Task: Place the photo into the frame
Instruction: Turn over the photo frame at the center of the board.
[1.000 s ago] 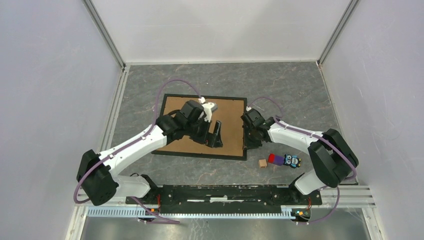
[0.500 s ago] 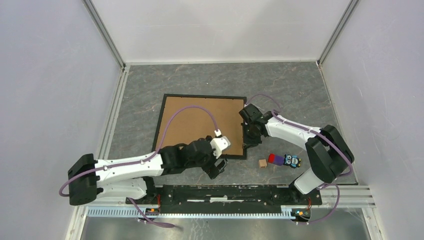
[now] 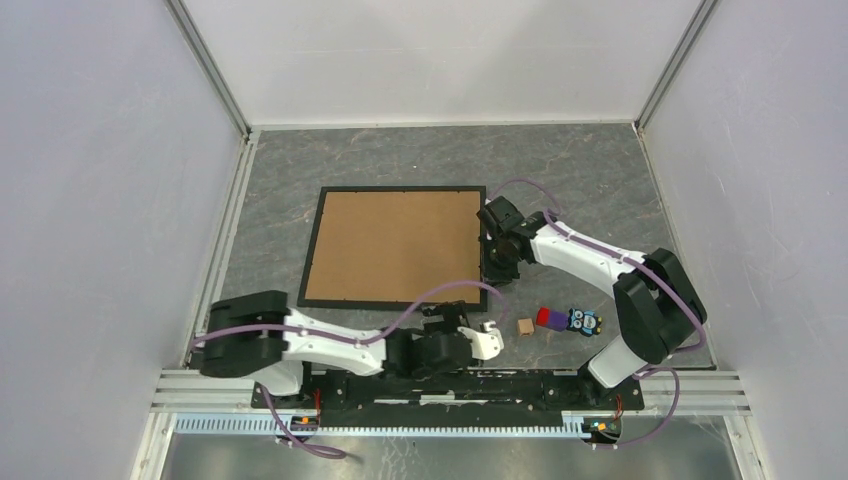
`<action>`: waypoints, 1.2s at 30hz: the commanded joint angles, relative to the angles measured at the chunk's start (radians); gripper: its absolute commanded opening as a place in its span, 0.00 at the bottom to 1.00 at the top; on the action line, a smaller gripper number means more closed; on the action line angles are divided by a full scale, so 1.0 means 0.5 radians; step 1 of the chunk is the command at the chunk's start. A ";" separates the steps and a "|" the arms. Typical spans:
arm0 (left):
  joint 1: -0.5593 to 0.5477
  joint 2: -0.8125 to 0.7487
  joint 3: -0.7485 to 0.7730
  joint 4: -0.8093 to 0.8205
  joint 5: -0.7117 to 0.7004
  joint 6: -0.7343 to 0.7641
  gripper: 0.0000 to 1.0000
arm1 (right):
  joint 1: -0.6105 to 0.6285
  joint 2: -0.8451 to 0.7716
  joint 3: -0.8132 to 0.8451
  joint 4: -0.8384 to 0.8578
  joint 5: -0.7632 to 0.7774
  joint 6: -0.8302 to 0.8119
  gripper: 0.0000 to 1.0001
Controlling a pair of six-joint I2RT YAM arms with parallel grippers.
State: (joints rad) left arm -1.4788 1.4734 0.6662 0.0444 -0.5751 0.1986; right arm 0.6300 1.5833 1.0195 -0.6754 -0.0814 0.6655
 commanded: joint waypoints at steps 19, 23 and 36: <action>-0.018 0.625 0.270 1.185 -1.181 1.326 0.18 | -0.058 -0.365 0.323 -0.136 0.314 -0.054 0.09; -0.018 0.450 0.265 1.260 -1.174 1.510 0.04 | -0.234 -0.511 0.626 -0.170 0.434 -0.411 0.50; 0.678 -0.261 1.362 -0.409 -0.265 0.055 0.02 | -0.620 -1.045 0.897 -0.211 1.100 -0.844 0.72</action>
State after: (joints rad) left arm -1.3281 1.5192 1.1290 0.0696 -0.9352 0.6632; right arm 0.3206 1.0996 1.4937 -0.7704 0.2939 0.2951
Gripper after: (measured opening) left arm 0.188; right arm 0.730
